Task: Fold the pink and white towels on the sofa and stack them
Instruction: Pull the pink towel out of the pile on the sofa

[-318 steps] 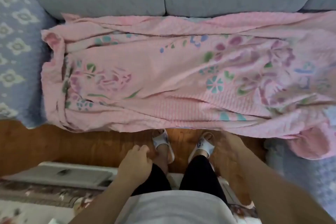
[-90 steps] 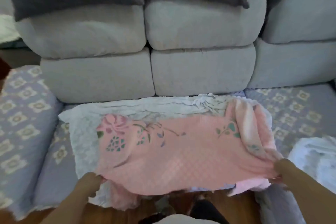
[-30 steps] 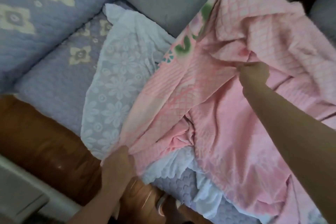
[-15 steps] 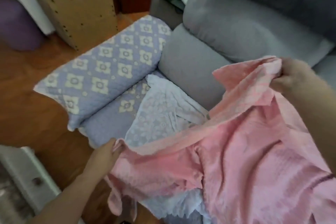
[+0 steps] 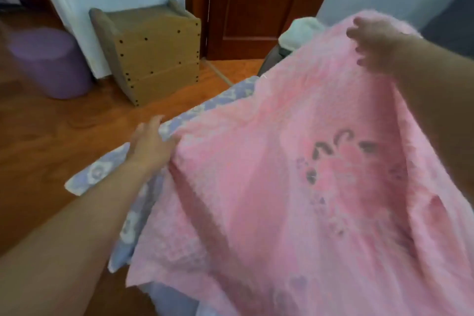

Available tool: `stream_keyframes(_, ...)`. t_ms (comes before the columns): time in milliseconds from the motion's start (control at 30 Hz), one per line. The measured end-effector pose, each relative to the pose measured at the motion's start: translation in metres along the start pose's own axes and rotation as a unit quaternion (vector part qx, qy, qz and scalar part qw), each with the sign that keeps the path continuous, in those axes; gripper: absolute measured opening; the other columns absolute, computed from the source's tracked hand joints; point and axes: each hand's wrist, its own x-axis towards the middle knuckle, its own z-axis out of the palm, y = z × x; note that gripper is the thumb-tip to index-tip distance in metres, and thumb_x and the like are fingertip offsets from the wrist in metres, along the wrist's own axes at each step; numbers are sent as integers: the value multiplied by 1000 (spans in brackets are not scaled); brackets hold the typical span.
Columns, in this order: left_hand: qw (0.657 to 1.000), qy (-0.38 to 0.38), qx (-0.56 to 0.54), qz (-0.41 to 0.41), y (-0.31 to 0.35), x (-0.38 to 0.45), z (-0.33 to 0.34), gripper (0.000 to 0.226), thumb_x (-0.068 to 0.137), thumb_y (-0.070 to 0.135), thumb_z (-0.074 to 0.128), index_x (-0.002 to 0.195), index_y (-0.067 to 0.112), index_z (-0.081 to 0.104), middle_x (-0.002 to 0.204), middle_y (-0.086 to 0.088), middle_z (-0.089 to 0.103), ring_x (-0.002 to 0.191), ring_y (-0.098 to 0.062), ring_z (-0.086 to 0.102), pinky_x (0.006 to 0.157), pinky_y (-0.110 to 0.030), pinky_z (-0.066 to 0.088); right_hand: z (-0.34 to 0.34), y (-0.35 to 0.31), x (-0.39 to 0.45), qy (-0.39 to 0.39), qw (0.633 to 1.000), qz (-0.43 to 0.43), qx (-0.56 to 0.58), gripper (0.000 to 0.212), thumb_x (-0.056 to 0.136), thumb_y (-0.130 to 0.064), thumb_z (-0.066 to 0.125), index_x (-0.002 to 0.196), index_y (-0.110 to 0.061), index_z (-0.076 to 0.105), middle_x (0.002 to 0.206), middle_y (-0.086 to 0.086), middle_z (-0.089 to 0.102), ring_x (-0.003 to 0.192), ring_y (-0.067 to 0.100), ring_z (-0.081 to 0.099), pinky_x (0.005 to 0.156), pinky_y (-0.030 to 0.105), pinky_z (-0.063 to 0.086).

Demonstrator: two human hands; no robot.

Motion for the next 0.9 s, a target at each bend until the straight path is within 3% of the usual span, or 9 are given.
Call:
stream_keyframes(67,984,-112,125,-54,-36,-18,34,100,77,80,52,155,27,20,157,-14,30,142,-39,31,112,-52,32,48,35,-2,-40,995,-13,-92,55,87,-38,58,140,-33,49,138,4,47,80,12,44,67,28,37)
stream_keyframes(133,966,-166,167,-111,-74,-56,59,103,77,83,51,156,26,17,161,-12,19,146,-37,22,113,-53,28,107,85,-30,-131,979,-25,-156,59,92,-29,59,147,-14,42,131,6,50,92,16,49,75,28,39)
stream_keyframes(233,970,-76,202,-113,-112,-123,84,76,76,71,65,124,13,56,127,-19,50,119,-39,49,95,-49,46,179,153,-69,-185,966,-11,-179,67,88,-28,62,149,-15,39,134,7,53,117,32,58,87,35,49)
stream_keyframes(300,969,-76,207,-115,-131,-163,107,62,77,62,71,107,10,60,107,-17,59,102,-39,60,82,-47,53,208,181,-85,-193,963,-6,-185,70,90,-19,63,154,-15,33,143,17,48,117,36,59,87,38,53)
stream_keyframes(500,930,-69,23,-359,-138,-172,157,74,85,54,68,140,8,47,143,-23,44,133,-43,41,107,-51,39,237,238,-140,-201,942,-61,-261,67,91,-20,57,154,-19,32,156,17,30,140,37,35,116,39,30)
stream_keyframes(600,931,-134,17,-339,-132,-165,167,56,99,49,45,136,9,56,143,-20,51,133,-40,45,110,-48,38,226,262,-163,-196,934,-70,-292,69,92,-21,58,155,-21,29,160,15,22,143,37,27,116,42,26)
stream_keyframes(700,972,-15,7,-235,-107,-166,132,52,106,41,37,126,-1,58,130,-28,59,124,-44,52,106,-48,41,206,288,-187,-216,915,-76,-333,74,92,-28,61,156,-21,25,162,17,16,147,38,18,119,45,21)
stream_keyframes(800,990,17,78,-113,-94,-136,47,45,106,41,37,101,1,57,101,-33,62,98,-49,59,81,-47,44,186,317,-207,-206,900,-85,-375,76,90,-26,63,155,-18,27,161,21,18,147,40,18,120,48,20)
stream_keyframes(900,976,11,192,-105,-112,-81,-11,45,101,46,41,106,5,60,112,-29,63,106,-49,59,88,-48,46,169,338,-225,-114,923,-63,-362,69,86,-14,61,150,-8,36,154,29,29,139,48,30,114,56,31)
